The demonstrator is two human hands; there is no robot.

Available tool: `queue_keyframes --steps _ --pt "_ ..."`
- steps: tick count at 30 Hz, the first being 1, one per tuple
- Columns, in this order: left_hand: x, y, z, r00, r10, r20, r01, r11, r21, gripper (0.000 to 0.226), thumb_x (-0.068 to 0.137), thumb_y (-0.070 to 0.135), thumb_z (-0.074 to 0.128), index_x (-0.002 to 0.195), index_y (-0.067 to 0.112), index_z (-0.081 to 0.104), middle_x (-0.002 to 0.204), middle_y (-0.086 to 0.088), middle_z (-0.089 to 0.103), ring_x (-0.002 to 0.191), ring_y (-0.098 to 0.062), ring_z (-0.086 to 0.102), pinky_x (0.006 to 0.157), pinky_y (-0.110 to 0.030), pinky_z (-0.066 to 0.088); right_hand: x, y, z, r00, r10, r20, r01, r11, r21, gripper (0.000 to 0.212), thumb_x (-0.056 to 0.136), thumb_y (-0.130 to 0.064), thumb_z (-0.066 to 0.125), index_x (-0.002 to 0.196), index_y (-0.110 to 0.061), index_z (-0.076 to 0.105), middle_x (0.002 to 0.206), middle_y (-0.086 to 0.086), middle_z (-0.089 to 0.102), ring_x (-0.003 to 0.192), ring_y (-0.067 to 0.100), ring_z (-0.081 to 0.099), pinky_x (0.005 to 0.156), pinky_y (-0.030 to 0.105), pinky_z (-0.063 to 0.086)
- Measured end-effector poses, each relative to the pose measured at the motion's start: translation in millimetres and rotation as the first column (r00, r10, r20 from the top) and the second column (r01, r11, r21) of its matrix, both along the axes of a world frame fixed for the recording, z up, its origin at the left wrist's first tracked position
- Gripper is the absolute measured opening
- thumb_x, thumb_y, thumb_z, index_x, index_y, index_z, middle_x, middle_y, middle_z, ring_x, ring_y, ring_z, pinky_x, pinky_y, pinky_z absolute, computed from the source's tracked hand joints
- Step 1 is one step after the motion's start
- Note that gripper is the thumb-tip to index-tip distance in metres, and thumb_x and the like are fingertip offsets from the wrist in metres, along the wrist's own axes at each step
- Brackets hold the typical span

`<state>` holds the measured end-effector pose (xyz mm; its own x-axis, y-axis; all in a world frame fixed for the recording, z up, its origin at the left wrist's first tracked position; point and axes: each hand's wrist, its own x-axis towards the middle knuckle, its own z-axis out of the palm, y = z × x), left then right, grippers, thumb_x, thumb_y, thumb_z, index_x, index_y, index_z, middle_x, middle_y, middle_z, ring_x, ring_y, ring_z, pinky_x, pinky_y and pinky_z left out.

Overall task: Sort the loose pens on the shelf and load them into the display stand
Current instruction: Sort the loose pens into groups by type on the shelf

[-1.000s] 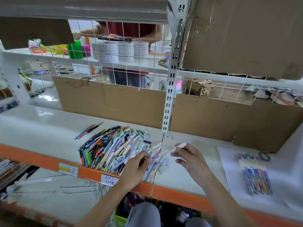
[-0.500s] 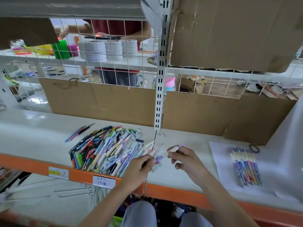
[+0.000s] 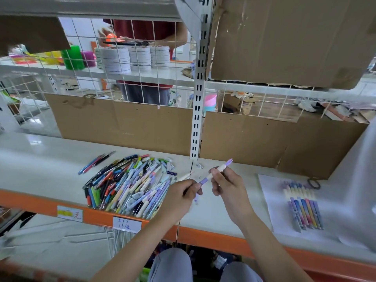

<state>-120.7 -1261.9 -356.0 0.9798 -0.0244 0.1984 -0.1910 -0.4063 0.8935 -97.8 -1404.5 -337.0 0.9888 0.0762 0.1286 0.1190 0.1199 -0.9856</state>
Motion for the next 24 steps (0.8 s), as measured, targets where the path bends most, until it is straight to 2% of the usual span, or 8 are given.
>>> queue_keyframes --steps 3,8,12,15,18,20,21,24 --pt "-3.0 -2.7 -6.0 0.996 0.046 0.076 -0.051 0.997 0.056 0.028 0.097 0.012 0.049 0.07 0.016 0.058 0.048 0.02 0.049 0.045 -0.004 0.041 0.048 -0.015 0.028 -2.3 7.1 -3.6 0.999 -0.049 -0.014 0.049 0.999 -0.008 0.027 0.095 -0.013 0.053 0.081 0.01 0.049 0.053 0.002 0.04 0.049 0.014 0.034 0.052 0.021 0.034" --pt "0.9 -4.7 -23.8 0.98 0.05 0.193 -0.092 0.972 0.216 0.019 0.094 0.016 0.055 0.08 0.009 0.065 0.048 0.014 0.044 0.048 -0.002 0.045 0.047 -0.015 0.027 -2.7 10.5 -21.2 0.972 -0.177 -0.156 0.169 0.984 -0.059 0.033 0.095 -0.02 0.054 0.067 -0.009 0.039 0.05 -0.005 0.038 0.043 0.012 0.03 0.051 0.027 0.029" --pt "9.6 -7.3 -40.0 0.965 0.009 0.263 -0.093 0.947 0.309 0.022 0.092 0.026 0.056 0.078 0.009 0.061 0.061 0.007 0.046 0.052 -0.01 0.04 0.051 -0.022 0.029 -4.0 4.2 -30.7 0.966 -0.132 -0.223 0.099 0.983 -0.154 0.026 0.097 -0.023 0.05 0.078 -0.006 0.049 0.062 -0.001 0.046 0.045 0.009 0.038 0.048 0.022 0.034" --pt "14.7 -19.2 -46.4 0.954 0.003 0.299 -0.111 0.932 0.345 0.024 0.089 0.028 0.054 0.077 0.008 0.059 0.065 0.004 0.045 0.056 -0.011 0.039 0.051 -0.022 0.028 -4.2 -3.5 -33.3 0.964 -0.043 -0.261 -0.026 0.967 -0.254 0.02 0.096 -0.022 0.051 0.088 -0.004 0.057 0.077 0.003 0.056 0.06 0.01 0.048 0.05 0.021 0.038" --pt "19.9 -25.9 -56.9 0.943 -0.076 0.324 -0.107 0.851 0.514 0.016 0.086 0.025 0.062 0.08 0.011 0.063 0.072 -0.001 0.052 0.064 -0.017 0.049 0.052 -0.025 0.031 -0.6 -21.9 -29.9 0.972 -0.079 -0.222 0.001 0.944 -0.331 0.015 0.097 -0.018 0.046 0.089 -0.007 0.053 0.078 0.0 0.063 0.064 0.011 0.055 0.05 0.021 0.039" --pt "22.5 -25.0 -67.9 0.947 -0.131 0.295 -0.088 0.775 0.625 0.015 0.086 0.028 0.062 0.09 0.014 0.067 0.084 -0.002 0.058 0.079 -0.02 0.056 0.058 -0.028 0.039 5.1 -40.3 -29.5 0.978 -0.118 -0.174 0.02 0.876 -0.482 0.015 0.099 -0.017 0.042 0.087 -0.01 0.047 0.076 -0.001 0.063 0.061 0.011 0.056 0.05 0.02 0.039" --pt "23.5 -23.7 -72.3 0.957 -0.134 0.257 -0.074 0.744 0.664 0.019 0.089 0.028 0.058 0.097 0.014 0.067 0.091 -0.002 0.058 0.088 -0.02 0.056 0.065 -0.03 0.043 9.2 -50.4 -32.0 0.98 -0.131 -0.151 0.017 0.806 -0.592 0.017 0.099 -0.018 0.041 0.084 -0.011 0.044 0.076 0.0 0.062 0.06 0.013 0.056 0.052 0.022 0.039" --pt "24.9 -19.8 -82.5 0.974 -0.123 0.188 -0.035 0.743 0.668 0.026 0.088 0.028 0.047 0.095 0.013 0.067 0.091 -0.002 0.057 0.089 -0.021 0.055 0.072 -0.035 0.046 22.2 -80.6 -46.6 0.975 -0.198 -0.105 0.011 0.511 -0.86 0.022 0.098 -0.024 0.041 0.08 -0.011 0.04 0.076 0.008 0.056 0.072 0.027 0.052 0.062 0.029 0.035"
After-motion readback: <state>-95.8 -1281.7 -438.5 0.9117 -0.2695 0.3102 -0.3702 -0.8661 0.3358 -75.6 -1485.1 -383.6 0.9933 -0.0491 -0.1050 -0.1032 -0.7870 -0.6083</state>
